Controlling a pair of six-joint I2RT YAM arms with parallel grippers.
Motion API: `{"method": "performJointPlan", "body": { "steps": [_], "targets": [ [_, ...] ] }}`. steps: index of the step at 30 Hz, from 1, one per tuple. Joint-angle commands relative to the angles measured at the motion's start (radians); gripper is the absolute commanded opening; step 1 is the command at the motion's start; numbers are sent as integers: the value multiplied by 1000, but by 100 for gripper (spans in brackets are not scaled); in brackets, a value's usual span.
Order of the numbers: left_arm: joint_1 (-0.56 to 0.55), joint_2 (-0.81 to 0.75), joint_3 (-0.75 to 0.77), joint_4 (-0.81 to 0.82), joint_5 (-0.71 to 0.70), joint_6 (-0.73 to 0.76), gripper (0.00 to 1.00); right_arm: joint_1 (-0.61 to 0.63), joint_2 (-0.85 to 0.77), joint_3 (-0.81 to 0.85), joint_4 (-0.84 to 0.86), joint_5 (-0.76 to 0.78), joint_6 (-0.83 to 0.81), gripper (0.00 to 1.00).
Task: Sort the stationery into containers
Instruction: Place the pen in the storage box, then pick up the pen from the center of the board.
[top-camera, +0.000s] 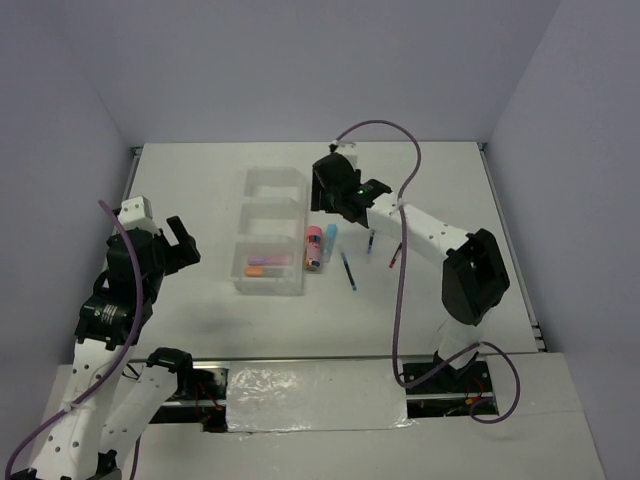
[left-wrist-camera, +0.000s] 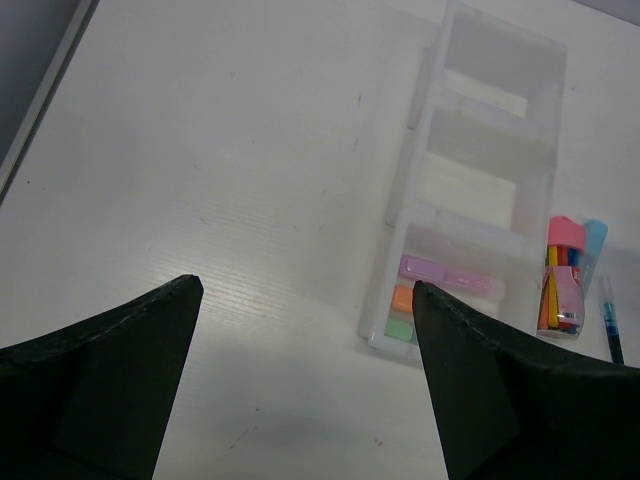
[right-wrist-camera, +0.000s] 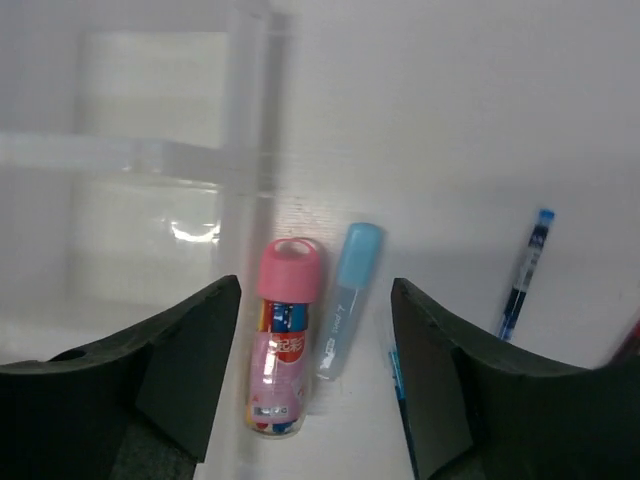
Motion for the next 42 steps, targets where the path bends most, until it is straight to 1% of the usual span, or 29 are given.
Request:
{"method": "performJointPlan", "body": {
  "steps": [1, 2, 5, 8, 12, 17, 22, 26, 30, 31, 32, 33, 34, 35, 39, 41, 42],
  "targets": [
    [2, -5, 4, 31, -8, 0, 99, -20, 30, -36, -104, 124, 235, 68],
    [0, -7, 5, 32, -8, 0, 99, -26, 31, -34, -104, 124, 249, 68],
    [2, -8, 2, 34, -5, 2, 99, -53, 84, -19, -116, 106, 282, 61],
    [2, -7, 4, 35, 0, 3, 99, -66, 147, 17, -113, 67, 281, 60],
    [2, -1, 2, 35, 7, 5, 99, -70, 227, 59, -135, 57, 282, 59],
    [2, -1, 2, 39, 13, 8, 99, -78, 250, 42, -113, 35, 295, 58],
    [0, -2, 2, 39, 15, 8, 99, -93, 313, 77, -121, -2, 278, 57],
    [0, -4, 1, 40, 16, 9, 99, -103, 356, 94, -122, -23, 267, 50],
    [0, -1, 1, 40, 18, 11, 99, -106, 360, 96, -126, -25, 264, 49],
    [2, -2, 2, 40, 18, 9, 99, -107, 359, 94, -129, -26, 263, 48],
    [2, -2, 2, 40, 18, 11, 99, -113, 357, 91, -129, -28, 264, 42],
    [0, -4, 1, 39, 18, 11, 99, -116, 348, 88, -127, -28, 269, 31],
    [0, -5, 2, 40, 18, 9, 99, -118, 338, 79, -123, -28, 270, 12],
    [0, -4, 1, 40, 18, 9, 99, -123, 325, 68, -113, -28, 273, 7],
    [2, -1, 2, 40, 19, 9, 99, -136, 207, 42, -67, -45, 255, 6],
    [2, 4, 1, 39, 19, 9, 99, -133, 158, 44, -60, -51, 217, 5],
    [0, 4, 2, 39, 18, 9, 99, -129, 132, 33, -25, -64, 163, 0]
  ]
}}
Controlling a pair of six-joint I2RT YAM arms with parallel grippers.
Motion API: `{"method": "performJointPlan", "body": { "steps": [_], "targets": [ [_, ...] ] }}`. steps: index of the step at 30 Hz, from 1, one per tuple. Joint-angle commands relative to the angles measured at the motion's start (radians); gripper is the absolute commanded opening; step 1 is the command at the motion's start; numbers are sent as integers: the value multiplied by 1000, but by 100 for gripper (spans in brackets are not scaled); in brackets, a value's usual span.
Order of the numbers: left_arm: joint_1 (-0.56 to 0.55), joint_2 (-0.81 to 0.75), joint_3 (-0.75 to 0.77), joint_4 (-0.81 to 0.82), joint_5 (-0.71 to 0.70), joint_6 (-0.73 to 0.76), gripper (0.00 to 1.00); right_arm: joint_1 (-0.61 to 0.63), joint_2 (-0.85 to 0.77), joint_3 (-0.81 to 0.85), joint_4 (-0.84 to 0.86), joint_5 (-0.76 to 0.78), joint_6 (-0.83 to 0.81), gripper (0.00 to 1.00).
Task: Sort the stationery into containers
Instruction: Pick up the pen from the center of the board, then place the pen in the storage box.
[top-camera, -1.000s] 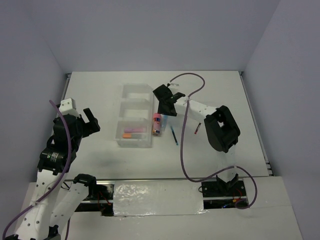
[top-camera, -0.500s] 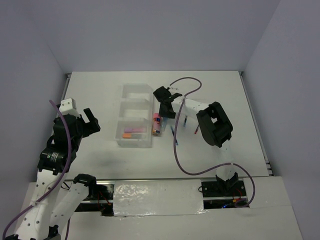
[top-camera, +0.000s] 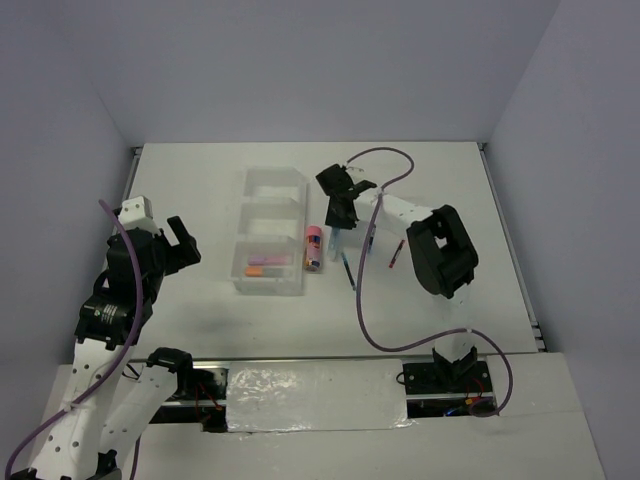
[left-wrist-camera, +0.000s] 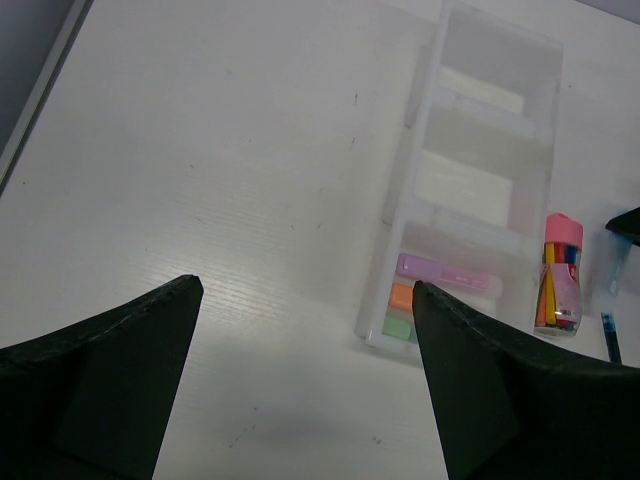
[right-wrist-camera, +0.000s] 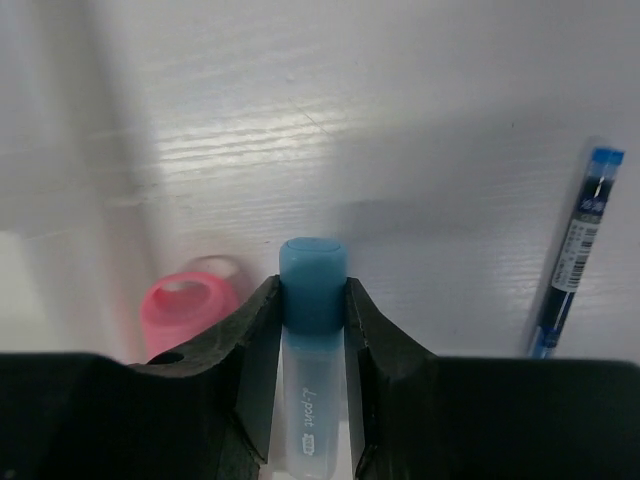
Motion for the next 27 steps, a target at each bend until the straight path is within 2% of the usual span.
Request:
{"method": "performJointPlan", "body": {
  "steps": [1, 3, 7, 8, 10, 12, 17, 23, 27],
  "targets": [
    [0, 2, 2, 38, 9, 9, 99, 3, -208, -7, 106, -36, -105, 0],
    [2, 0, 1, 40, 8, 7, 99, 23, -255, -16, 155, -44, -203, 0],
    [0, 5, 2, 40, 6, 7, 99, 130, -318, -30, 321, -254, -504, 1],
    [2, 10, 2, 40, 8, 7, 99, 164, -316, -26, 333, -350, -652, 2],
    [0, 16, 2, 38, 5, 7, 99, 266, -265, 37, 298, -351, -795, 3],
    [2, 19, 4, 37, 3, 5, 99, 316, -219, 106, 248, -337, -930, 2],
    [2, 17, 5, 37, -6, 5, 99, 350, -96, 223, 195, -415, -989, 2],
    [2, 20, 5, 37, -2, 5, 99, 359, -86, 214, 224, -492, -980, 10],
    [2, 20, 4, 35, -2, 4, 99, 361, -77, 214, 209, -523, -978, 11]
  ]
}}
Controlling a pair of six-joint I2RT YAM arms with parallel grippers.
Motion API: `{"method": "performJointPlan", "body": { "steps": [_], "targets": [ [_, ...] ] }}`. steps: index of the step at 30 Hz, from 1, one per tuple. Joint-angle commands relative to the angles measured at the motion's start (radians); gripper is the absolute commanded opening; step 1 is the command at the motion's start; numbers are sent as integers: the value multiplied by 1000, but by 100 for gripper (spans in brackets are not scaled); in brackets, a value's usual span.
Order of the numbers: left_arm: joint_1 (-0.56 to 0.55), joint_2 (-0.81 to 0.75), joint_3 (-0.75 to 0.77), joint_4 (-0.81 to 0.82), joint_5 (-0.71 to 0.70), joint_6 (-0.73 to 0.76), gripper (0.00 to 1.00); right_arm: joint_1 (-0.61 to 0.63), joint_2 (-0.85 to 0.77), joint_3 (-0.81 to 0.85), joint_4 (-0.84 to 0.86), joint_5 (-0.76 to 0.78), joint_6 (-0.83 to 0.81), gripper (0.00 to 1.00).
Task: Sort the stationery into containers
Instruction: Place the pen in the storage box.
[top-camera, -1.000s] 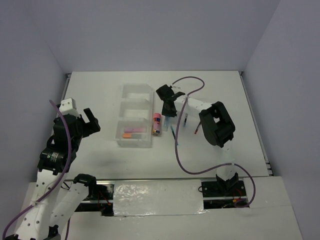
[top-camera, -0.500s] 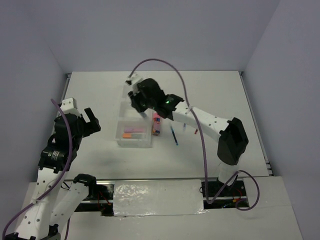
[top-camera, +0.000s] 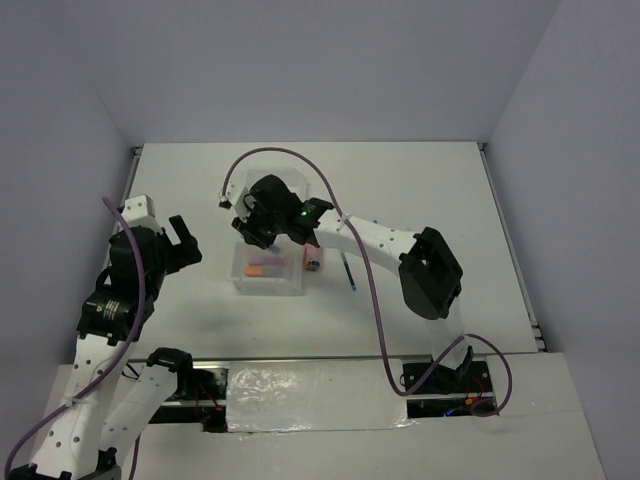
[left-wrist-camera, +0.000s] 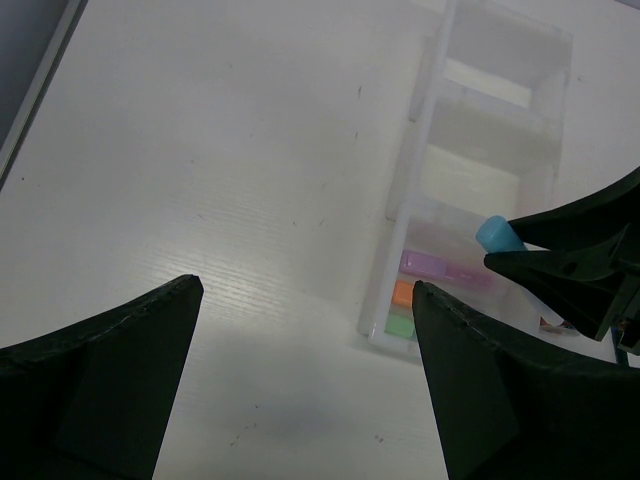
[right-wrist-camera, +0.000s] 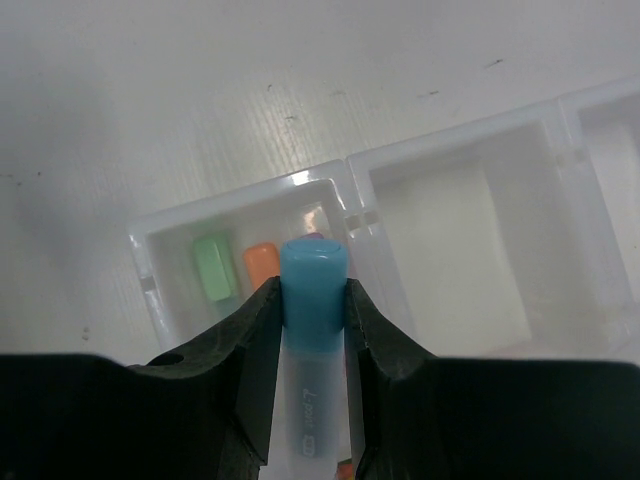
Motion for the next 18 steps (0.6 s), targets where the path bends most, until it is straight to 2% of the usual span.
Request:
{"method": "performJointPlan", "body": {
  "steps": [1, 7, 18],
  "targets": [
    [2, -4, 5, 37, -1, 4, 99, 9, -21, 33, 5, -63, -23, 12],
    [2, -6, 2, 38, 1, 6, 99, 9, -41, -1, 36, -86, -3, 14],
    [2, -12, 2, 37, 1, 6, 99, 11, -20, 54, 10, -98, -2, 18]
  ]
}}
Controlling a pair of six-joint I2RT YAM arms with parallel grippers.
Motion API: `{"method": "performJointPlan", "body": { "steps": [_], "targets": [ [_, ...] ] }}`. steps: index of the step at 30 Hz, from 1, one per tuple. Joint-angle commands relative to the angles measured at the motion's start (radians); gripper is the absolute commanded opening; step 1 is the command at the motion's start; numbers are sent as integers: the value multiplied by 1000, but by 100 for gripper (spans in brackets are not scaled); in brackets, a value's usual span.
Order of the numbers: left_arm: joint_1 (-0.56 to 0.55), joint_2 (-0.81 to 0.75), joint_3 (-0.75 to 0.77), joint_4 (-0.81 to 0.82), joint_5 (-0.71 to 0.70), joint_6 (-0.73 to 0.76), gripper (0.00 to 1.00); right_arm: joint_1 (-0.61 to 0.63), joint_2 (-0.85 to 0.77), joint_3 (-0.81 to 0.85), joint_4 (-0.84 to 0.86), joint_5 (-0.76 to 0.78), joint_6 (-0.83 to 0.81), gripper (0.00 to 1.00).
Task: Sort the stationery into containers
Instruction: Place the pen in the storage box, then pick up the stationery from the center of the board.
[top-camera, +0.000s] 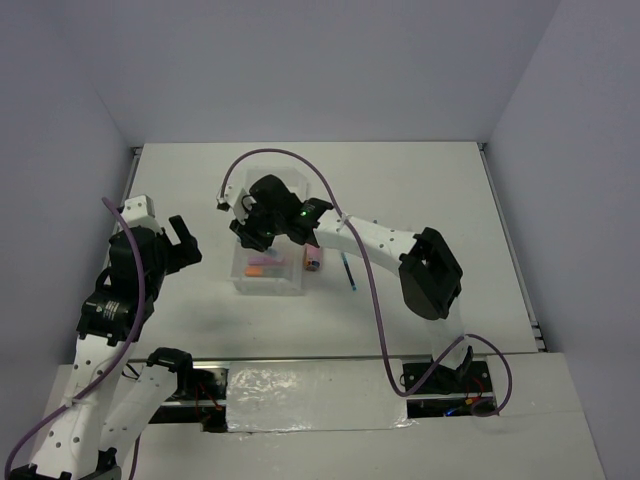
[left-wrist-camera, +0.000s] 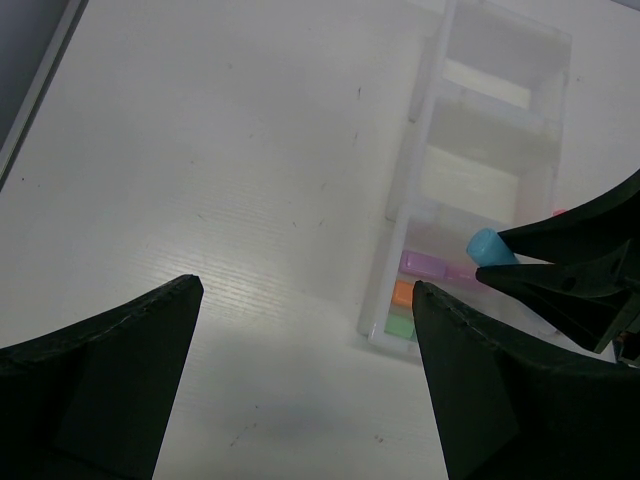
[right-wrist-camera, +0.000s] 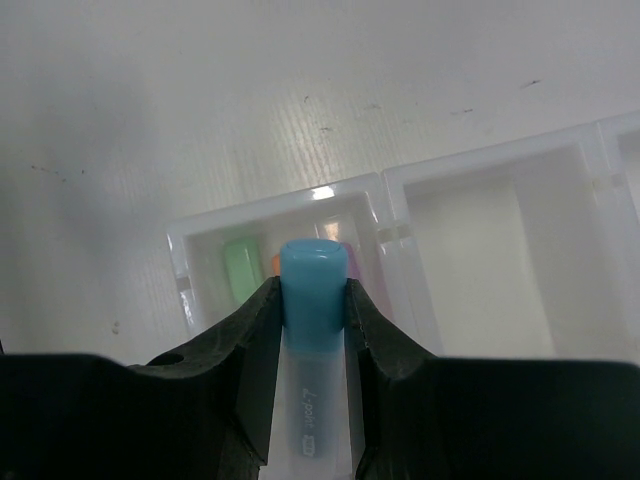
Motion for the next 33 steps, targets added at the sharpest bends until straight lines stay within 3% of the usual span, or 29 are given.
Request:
{"method": "performJointPlan", "body": {
  "steps": [1, 7, 8, 9, 14, 15, 16, 19, 21, 22, 23, 26, 33],
  "targets": [
    [2, -10, 2, 37, 1, 6, 99, 7, -18, 52, 12, -14, -1, 18],
    [2, -10, 2, 37, 2, 6, 99, 6, -13, 61, 1, -16, -7, 25],
    [2, -10, 4, 37, 2, 6, 99, 7, -10, 63, -2, -19, -7, 30],
    [2, -10, 2, 37, 2, 6, 99, 7, -10, 64, -5, -22, -7, 44],
    [2, -11, 2, 40, 5, 7, 99, 7, -24, 52, 8, -19, 13, 70],
    [2, -8, 2, 38, 5, 7, 99, 7, -39, 42, 21, -4, 27, 86],
    [2, -8, 2, 38, 5, 7, 99, 6, -49, 37, 26, 3, 33, 88],
    [2, -10, 4, 37, 4, 7, 99, -8, -93, 26, 41, 166, 128, 89],
    [2, -13, 4, 37, 2, 6, 99, -37, -118, 44, -10, 345, 327, 85],
    [2, -14, 2, 38, 2, 7, 99, -54, -136, 55, -58, 568, 525, 80],
    [2, -14, 2, 40, 4, 7, 99, -74, -142, 67, -186, 639, 627, 78],
    [2, -10, 2, 40, 7, 7, 99, -140, -180, -24, -255, 696, 792, 77],
    [2, -17, 2, 38, 5, 7, 99, -217, -130, -152, -241, 596, 841, 72]
  ]
}}
